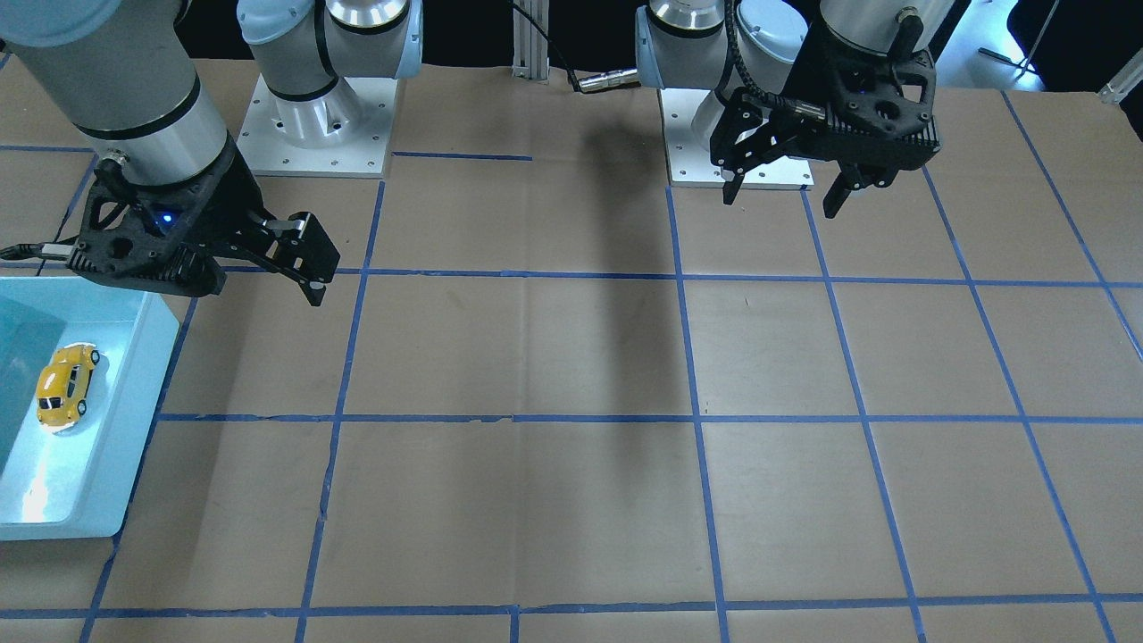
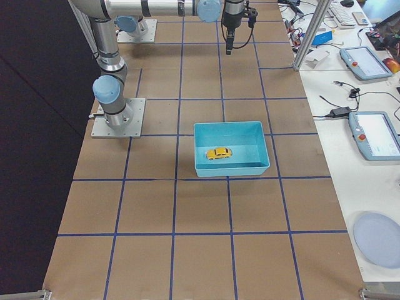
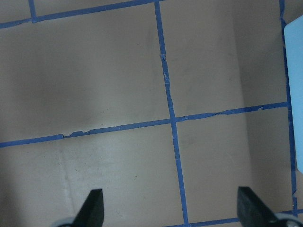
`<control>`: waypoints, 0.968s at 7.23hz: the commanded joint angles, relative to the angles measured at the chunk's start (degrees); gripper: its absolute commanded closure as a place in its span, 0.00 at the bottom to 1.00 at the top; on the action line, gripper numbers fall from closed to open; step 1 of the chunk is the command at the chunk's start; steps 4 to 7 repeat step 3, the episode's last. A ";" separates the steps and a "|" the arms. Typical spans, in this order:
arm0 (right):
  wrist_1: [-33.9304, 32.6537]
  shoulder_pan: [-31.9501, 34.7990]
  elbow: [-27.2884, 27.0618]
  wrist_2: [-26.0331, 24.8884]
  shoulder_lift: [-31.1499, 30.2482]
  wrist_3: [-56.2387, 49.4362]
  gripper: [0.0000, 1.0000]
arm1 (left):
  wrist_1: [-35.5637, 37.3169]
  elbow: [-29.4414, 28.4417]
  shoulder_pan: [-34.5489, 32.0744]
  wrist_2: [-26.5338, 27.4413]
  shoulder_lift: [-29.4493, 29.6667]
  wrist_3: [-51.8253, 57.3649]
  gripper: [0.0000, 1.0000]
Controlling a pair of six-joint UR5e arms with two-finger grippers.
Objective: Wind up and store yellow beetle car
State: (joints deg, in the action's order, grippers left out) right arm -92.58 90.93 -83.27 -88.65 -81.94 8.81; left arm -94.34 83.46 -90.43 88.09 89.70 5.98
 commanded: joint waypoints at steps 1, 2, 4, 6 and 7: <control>-0.23 -0.14 -0.84 0.06 -0.06 0.07 0.00 | -0.14 0.04 0.08 0.07 -0.05 0.09 0.00; -0.23 -0.14 -0.84 0.06 -0.06 -0.02 0.00 | 0.03 -0.05 0.08 -0.02 -0.05 0.09 0.00; -0.23 -0.14 -0.84 -0.03 -0.06 -0.02 0.00 | -0.22 0.03 0.16 -0.11 -0.23 0.09 0.00; -0.23 -0.14 -0.84 -0.03 -0.06 -0.02 0.00 | -0.22 0.03 0.16 -0.11 -0.23 0.09 0.00; -0.23 -0.14 -0.84 -0.03 -0.06 -0.02 0.00 | -0.22 0.03 0.16 -0.11 -0.23 0.09 0.00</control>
